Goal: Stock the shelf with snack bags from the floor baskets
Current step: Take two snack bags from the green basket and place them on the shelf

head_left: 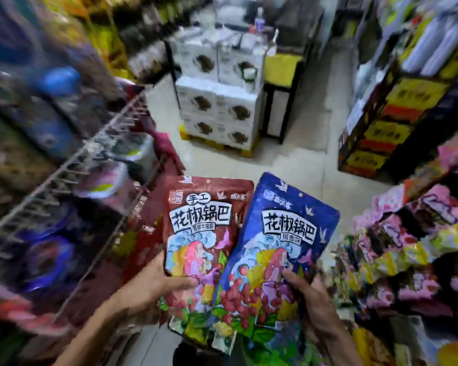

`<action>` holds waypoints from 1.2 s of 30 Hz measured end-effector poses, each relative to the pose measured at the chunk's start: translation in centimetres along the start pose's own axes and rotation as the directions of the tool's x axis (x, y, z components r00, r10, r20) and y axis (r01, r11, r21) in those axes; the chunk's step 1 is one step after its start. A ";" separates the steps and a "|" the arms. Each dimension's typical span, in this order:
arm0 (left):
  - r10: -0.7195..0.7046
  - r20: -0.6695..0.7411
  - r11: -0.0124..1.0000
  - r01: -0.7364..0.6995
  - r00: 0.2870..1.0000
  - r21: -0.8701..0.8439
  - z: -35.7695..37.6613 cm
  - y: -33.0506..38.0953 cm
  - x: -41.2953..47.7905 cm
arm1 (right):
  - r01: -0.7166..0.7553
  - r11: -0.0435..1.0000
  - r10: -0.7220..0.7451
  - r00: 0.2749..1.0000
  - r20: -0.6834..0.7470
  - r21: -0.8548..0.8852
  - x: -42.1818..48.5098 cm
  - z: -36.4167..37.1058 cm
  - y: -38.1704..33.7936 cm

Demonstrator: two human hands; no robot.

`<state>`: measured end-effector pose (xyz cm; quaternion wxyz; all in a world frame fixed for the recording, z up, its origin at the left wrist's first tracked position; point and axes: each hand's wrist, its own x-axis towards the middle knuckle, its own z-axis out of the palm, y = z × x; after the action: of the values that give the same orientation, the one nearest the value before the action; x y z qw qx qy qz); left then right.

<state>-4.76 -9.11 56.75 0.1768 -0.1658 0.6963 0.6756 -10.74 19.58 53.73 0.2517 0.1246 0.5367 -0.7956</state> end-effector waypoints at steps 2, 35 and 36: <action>0.059 -0.097 0.997 -0.063 0.994 -0.037 -1.5 2.3 -5.7 | 0.064 0.997 -0.058 0.990 0.127 -0.044 -2.4 3.8 -2.3; 0.222 -0.893 0.930 -0.189 -0.392 0.314 -12.2 -18.2 -115.6 | 0.228 0.972 0.014 -0.291 0.956 0.056 -78.5 70.4 29.0; 0.224 -0.893 0.930 -0.187 -0.389 0.315 -13.0 -18.5 -117.8 | 0.233 0.969 -0.007 -0.297 0.955 0.080 -80.3 71.8 30.2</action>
<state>107.63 -23.65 96.12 -0.5920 -0.5088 0.5668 0.2635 78.18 -33.84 95.63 0.5045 -0.6347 0.1839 -0.5557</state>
